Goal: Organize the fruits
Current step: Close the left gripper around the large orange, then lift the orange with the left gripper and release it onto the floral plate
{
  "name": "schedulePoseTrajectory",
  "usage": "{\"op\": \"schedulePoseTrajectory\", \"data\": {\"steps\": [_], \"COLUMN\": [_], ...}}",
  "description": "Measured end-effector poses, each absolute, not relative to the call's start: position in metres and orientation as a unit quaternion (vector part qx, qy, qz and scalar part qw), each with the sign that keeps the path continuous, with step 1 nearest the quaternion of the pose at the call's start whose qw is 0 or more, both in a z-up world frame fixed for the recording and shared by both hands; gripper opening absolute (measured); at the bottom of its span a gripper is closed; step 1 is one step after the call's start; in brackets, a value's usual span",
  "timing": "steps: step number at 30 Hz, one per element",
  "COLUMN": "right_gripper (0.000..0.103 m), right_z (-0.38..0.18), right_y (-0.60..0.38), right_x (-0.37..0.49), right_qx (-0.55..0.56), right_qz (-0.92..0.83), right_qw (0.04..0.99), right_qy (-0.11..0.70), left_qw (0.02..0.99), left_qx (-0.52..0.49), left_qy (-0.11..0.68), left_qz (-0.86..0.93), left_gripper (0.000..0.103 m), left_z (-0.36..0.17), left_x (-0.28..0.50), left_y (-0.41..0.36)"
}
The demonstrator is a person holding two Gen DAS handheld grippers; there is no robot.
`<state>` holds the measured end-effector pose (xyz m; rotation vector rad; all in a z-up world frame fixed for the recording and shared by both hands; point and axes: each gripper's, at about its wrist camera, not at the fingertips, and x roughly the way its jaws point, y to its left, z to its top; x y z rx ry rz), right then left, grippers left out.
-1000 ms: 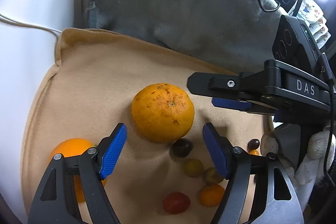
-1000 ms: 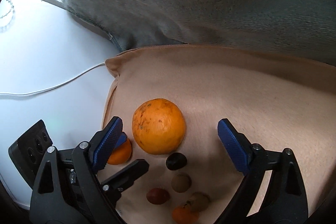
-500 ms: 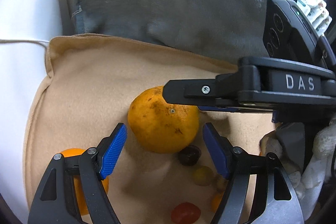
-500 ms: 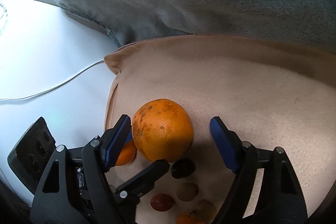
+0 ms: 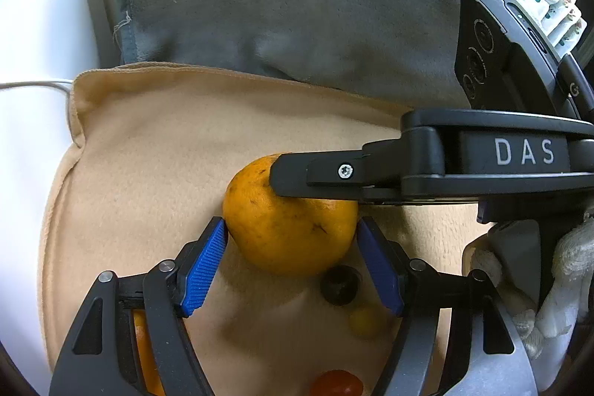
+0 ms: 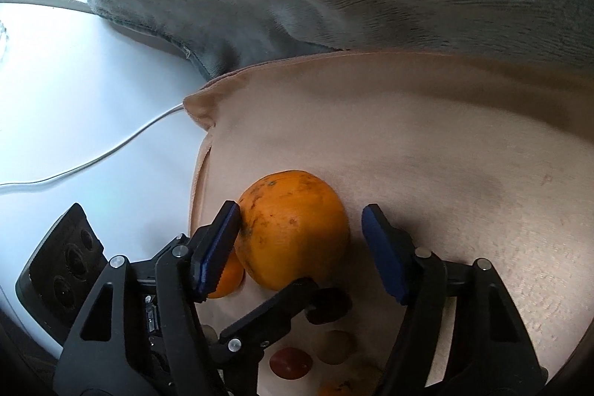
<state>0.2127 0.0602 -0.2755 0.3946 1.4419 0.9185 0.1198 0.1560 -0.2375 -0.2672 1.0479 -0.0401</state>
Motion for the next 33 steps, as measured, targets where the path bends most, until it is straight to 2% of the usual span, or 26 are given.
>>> {"op": "schedulePoseTrajectory", "data": {"steps": [1, 18, 33], "right_gripper": [0.064, 0.064, 0.064], "right_z": [-0.276, -0.275, -0.253], "right_y": [0.060, 0.057, 0.039], "right_x": [0.213, 0.215, 0.206], "right_qx": [0.177, 0.185, 0.196], "right_qz": [0.404, 0.409, 0.417], "right_qw": [0.637, 0.634, 0.645], "right_qy": [0.632, 0.630, 0.609], "left_qw": [0.857, 0.862, 0.875], "left_qx": [-0.129, -0.132, -0.125], "left_qy": [0.498, 0.488, 0.467], "left_qz": [-0.020, -0.026, -0.031], "left_gripper": [0.072, 0.072, 0.071], "left_z": [-0.238, -0.239, -0.222], "left_x": [0.119, 0.105, 0.087], "left_y": [0.156, 0.159, 0.150]}}
